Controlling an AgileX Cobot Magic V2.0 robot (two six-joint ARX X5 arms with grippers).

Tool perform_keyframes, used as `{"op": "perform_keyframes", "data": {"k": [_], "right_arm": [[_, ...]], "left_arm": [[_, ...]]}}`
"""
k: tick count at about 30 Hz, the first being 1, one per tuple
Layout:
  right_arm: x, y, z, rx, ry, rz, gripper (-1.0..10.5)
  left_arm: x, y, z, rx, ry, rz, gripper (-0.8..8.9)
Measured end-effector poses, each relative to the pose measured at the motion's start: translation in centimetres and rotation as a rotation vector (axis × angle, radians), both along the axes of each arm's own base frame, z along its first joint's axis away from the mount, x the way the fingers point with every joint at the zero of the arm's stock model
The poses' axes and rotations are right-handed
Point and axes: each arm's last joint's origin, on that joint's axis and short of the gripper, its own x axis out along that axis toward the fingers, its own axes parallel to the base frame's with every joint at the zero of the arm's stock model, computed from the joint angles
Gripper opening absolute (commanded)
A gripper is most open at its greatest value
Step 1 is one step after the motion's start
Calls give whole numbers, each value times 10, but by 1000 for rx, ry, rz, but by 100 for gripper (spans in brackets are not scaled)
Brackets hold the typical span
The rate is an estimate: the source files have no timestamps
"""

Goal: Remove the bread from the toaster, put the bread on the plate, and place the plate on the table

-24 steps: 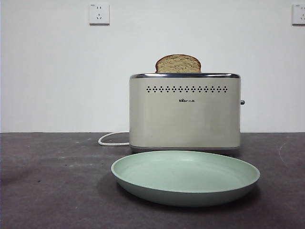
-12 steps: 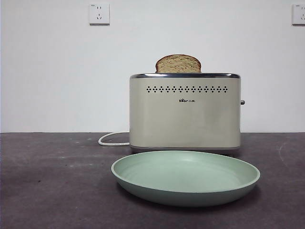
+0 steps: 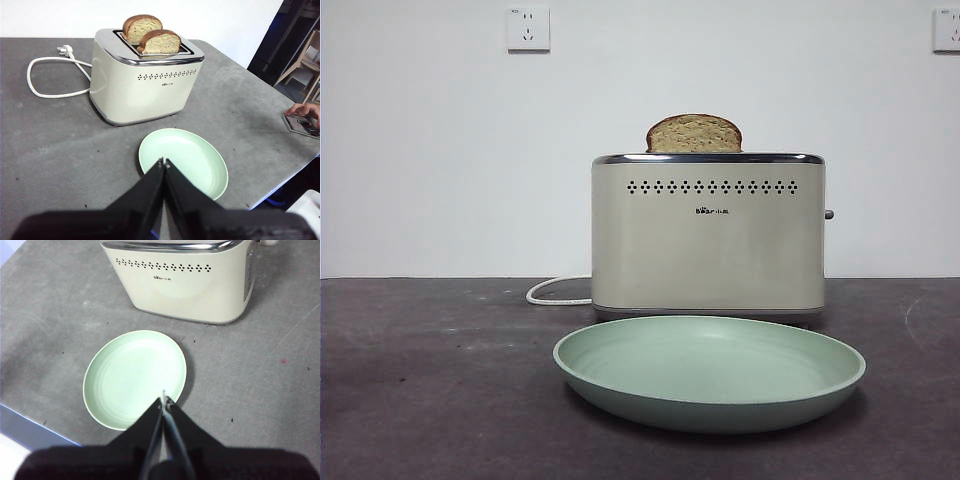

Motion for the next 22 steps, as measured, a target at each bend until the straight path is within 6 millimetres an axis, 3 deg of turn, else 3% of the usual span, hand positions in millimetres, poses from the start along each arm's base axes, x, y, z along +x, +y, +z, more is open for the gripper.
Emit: {"op": "perform_keyframes", "data": {"k": [1, 3, 5, 13, 22], "right_arm": [[0, 0, 0, 0, 0, 0, 164], [0, 0, 0, 0, 0, 1, 391], [0, 0, 0, 0, 0, 1, 548], [0, 0, 0, 0, 0, 1, 565], [0, 0, 0, 0, 1, 1, 564]], "left_arm": [[0, 0, 0, 0, 0, -1, 137], [0, 0, 0, 1, -1, -1, 398], [0, 0, 0, 1, -6, -2, 526], [7, -1, 10, -18, -102, -70, 524], [50, -2, 23, -29, -160, -141, 523]]}}
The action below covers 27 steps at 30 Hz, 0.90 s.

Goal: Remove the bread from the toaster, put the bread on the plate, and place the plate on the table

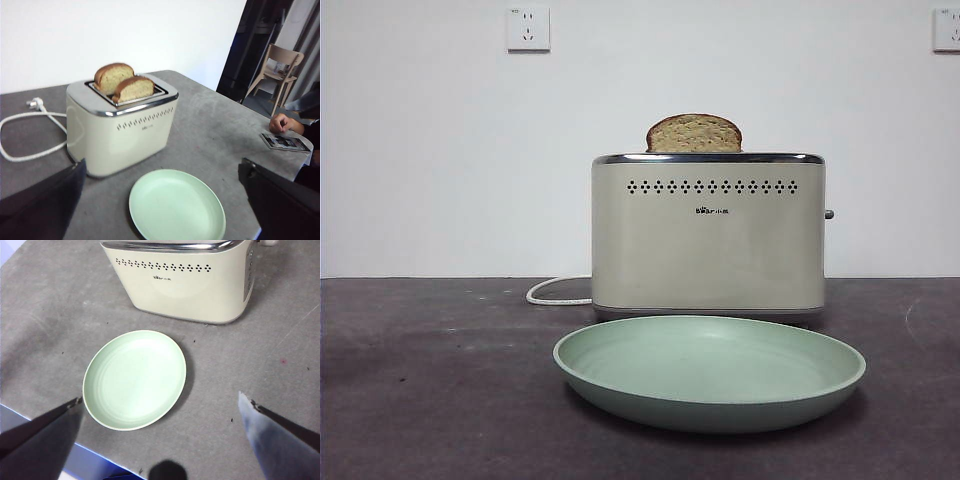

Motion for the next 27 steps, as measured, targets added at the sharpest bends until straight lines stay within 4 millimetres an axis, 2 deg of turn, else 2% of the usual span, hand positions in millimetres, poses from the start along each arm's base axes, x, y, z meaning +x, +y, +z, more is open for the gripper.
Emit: {"op": "perform_keyframes", "data": {"k": [6, 10, 20, 27], "right_arm": [[4, 0, -1, -2, 15, 0, 564], [9, 1, -3, -4, 39, 0, 564], [22, 2, -7, -11, 93, 0, 564], [25, 3, -9, -12, 106, 0, 564]], "left_arm": [[44, -6, 7, 0, -29, -56, 521], [76, -18, 16, -2, -60, -121, 521], [155, -70, 25, 74, -104, -186, 521], [199, -114, 21, 140, -180, -206, 521]]}}
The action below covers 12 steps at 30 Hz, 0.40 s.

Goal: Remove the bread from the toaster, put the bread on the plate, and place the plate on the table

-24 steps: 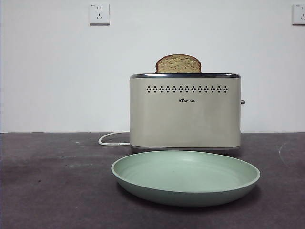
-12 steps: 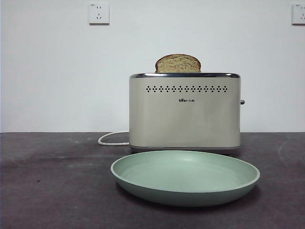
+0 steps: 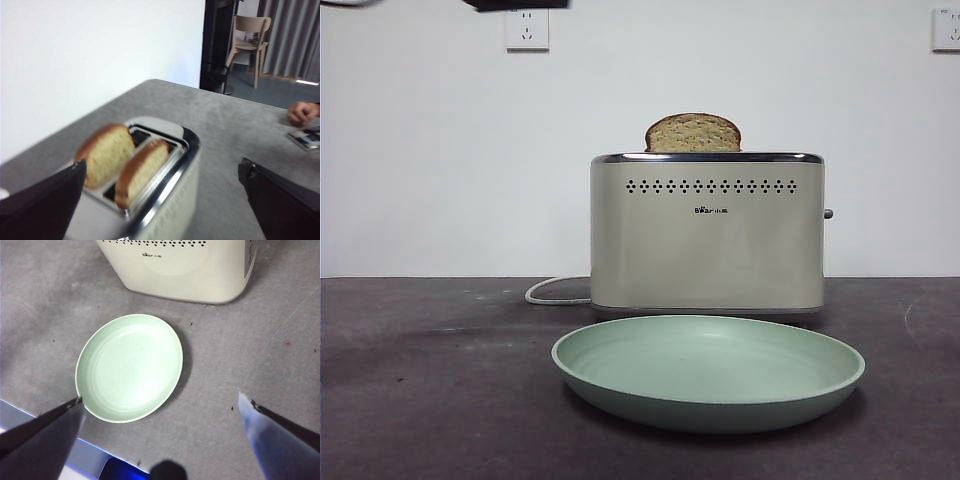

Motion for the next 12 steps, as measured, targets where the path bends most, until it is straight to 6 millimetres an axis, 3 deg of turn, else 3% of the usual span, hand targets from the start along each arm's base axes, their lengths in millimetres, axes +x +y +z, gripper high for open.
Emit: {"op": "perform_keyframes", "data": {"k": [4, 12], "right_arm": [[0, 0, 0, 0, 0, 0, 564], [0, 0, 0, 0, 0, 0, 564]], "left_arm": [[21, -24, -13, -3, -49, -7, 521], [55, -56, -68, 45, -16, 4, 521]]}}
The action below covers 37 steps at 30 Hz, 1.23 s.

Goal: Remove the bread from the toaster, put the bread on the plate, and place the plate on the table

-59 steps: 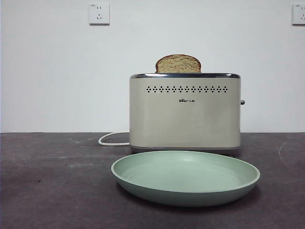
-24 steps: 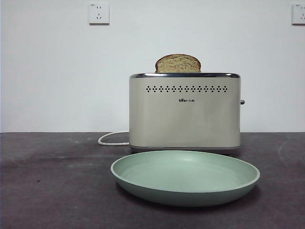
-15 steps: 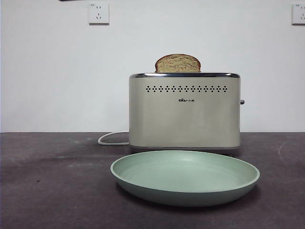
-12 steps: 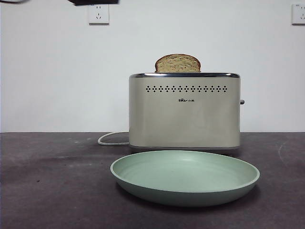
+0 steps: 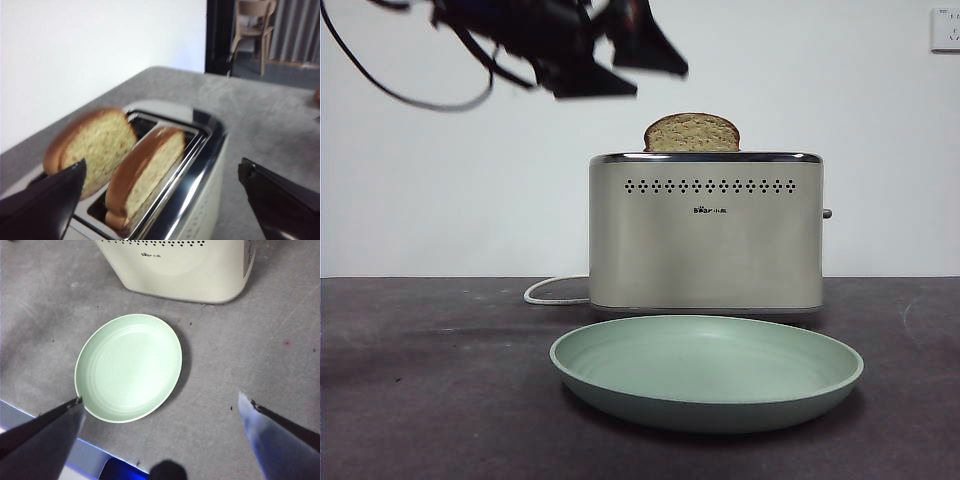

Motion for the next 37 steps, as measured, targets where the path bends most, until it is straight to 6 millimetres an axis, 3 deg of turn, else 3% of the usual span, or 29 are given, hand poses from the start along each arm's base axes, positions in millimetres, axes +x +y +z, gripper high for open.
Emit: {"op": "perform_keyframes", "data": {"k": [8, 13, 22, 28, 29, 33, 37], "right_arm": [[0, 0, 0, 0, 3, 0, 564], [-1, 0, -1, -2, 19, 0, 564], [-1, 0, -1, -2, 22, -1, 564], [-3, 0, -3, -4, 41, -1, 563], [-3, 0, -3, -4, 43, -1, 563], [-3, 0, -3, -5, 48, -1, 563], [-3, 0, -3, -5, 52, -1, 563]], "left_arm": [[14, -11, -26, 18, 3, 29, 487], [15, -11, -28, 30, -17, 37, 404], [16, -12, -28, 29, -32, 39, 401], [22, -15, -44, 48, 2, 38, 398], [22, -15, -45, 50, 2, 37, 384], [22, -17, -44, 44, -11, 34, 166], [22, -18, -40, 22, -45, 45, 54]]}}
